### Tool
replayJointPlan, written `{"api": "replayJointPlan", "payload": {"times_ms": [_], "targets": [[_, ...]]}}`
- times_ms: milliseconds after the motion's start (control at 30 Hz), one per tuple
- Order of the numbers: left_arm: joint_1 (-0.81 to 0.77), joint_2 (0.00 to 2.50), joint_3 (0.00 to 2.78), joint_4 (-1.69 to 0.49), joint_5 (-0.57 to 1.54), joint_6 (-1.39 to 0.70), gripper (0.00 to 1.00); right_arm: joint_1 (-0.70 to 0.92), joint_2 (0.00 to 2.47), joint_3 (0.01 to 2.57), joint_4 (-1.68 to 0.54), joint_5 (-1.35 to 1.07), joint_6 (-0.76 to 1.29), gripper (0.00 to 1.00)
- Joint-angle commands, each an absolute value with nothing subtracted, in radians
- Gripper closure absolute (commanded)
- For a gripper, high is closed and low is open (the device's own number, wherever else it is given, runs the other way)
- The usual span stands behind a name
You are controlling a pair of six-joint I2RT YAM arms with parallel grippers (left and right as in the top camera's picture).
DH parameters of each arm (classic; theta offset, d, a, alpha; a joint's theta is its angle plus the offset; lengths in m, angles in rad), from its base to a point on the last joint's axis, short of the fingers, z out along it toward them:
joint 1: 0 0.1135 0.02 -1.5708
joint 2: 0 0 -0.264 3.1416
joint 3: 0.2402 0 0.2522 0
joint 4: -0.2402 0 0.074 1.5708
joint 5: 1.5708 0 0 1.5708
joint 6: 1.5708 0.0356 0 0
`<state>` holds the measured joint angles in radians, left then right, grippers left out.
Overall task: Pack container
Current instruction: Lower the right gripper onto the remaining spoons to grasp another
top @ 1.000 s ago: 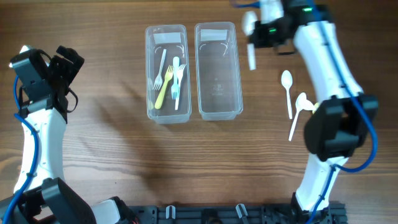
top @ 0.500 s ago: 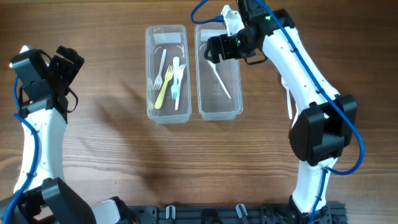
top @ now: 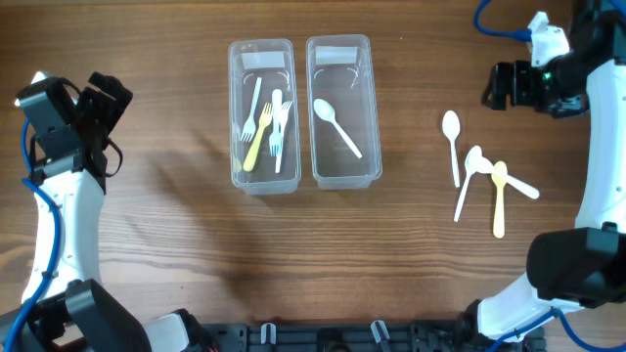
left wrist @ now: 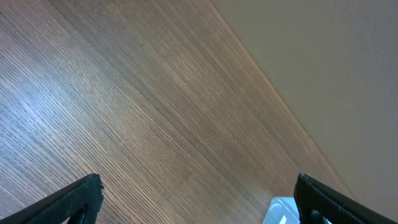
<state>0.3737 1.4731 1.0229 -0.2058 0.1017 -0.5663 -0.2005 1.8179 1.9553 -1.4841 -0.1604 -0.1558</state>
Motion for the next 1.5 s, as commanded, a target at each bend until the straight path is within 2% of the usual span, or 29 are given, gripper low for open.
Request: {"api": "replayJointPlan", "payload": {"times_ms": [0,33,233,467,700,933,1367,1467], "targets": [[0.378,1.459,1.040,-0.204,0.103,-0.573,0.00,-0.200,1.838,1.857,-1.481,-0.218,-0.115,0.22],[0.378,1.459,1.040,-0.204,0.103,-0.573,0.00,-0.199,1.838,1.799,-1.469,-0.218,-0.081,0.28],[0.378,1.459,1.040,-0.204,0.103,-0.573,0.00,-0.200,1.838,1.512,-1.343,-0.218,0.067,0.50],[0.378,1.459,1.040,-0.204,0.103,-0.573,0.00,-0.200,1.838,1.360,-1.237,-0.213,0.126,0.52],[0.378,1.459,1.040,-0.204,0.103,-0.573,0.00,-0.200,1.839,1.203,-0.973,-0.187,0.203,0.53],[0.378,1.459,1.040,-0.204,0.103,-0.573,0.00,-0.200,1.839,1.184,-0.889,-0.099,0.239,0.61],[0.378,1.459,1.040,-0.204,0.103,-0.573,0.00,-0.200,1.842,1.121,-0.855,-0.060,0.210,0.60],[0.378,1.459,1.040,-0.204,0.103,-0.573,0.00,-0.200,1.842,1.072,-0.809,-0.060,0.210,0.55]]}}
